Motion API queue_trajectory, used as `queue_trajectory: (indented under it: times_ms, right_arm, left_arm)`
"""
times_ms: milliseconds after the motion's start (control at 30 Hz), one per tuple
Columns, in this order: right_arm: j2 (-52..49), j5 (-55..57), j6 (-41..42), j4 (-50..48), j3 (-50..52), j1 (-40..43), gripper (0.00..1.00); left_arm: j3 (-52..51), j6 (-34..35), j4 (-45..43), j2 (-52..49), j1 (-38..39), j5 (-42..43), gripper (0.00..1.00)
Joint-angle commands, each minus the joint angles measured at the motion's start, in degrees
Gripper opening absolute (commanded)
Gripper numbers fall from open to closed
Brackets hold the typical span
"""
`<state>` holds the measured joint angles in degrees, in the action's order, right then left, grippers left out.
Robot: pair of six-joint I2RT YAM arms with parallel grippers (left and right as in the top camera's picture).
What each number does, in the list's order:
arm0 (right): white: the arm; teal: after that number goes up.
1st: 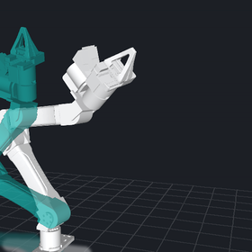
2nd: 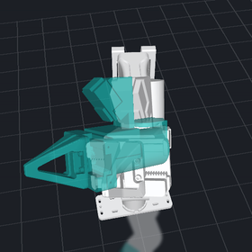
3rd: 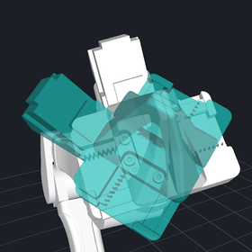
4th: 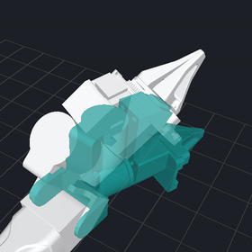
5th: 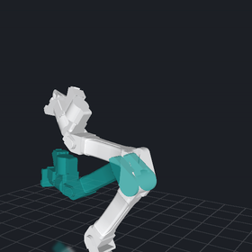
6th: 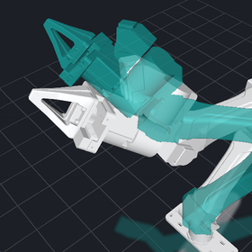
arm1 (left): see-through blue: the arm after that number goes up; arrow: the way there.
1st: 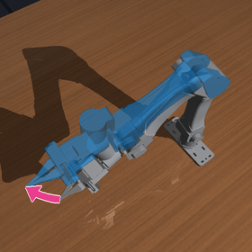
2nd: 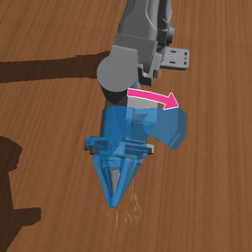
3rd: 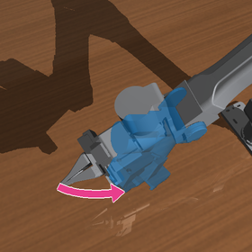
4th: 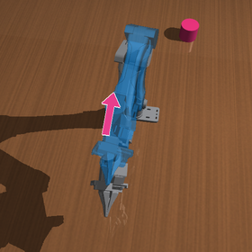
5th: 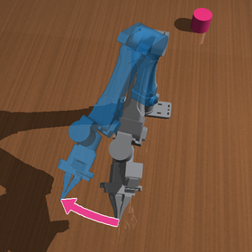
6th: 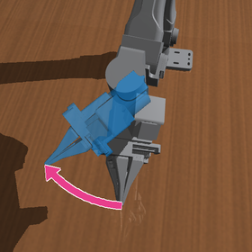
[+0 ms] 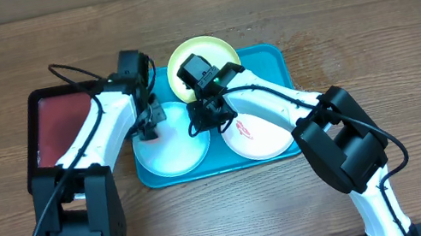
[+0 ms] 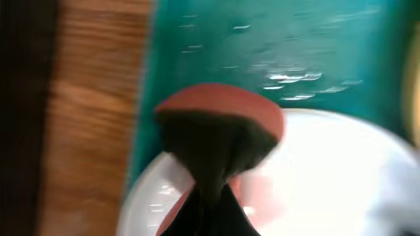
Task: Clean dirty plates on tray and stack at the side
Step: 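Scrub the light blue plate with the sponge while right gripper holds it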
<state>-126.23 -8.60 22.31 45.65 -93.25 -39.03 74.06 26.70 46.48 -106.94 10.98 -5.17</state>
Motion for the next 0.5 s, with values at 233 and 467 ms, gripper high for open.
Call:
queue_trajectory:
  times_ms: [233,467]
  right_arm:
    - [-2.16,1.09,0.20,-0.02,1.44,-0.28,0.04]
    - [-2.16,1.09,0.20,0.00,1.44,-0.28,0.04]
  left_arm:
    - [-3.23,0.79,-3.91,-0.63,1.70,17.05,0.04]
    - [-10.69,0.81,-9.22,-0.66,1.77,8.52,0.04]
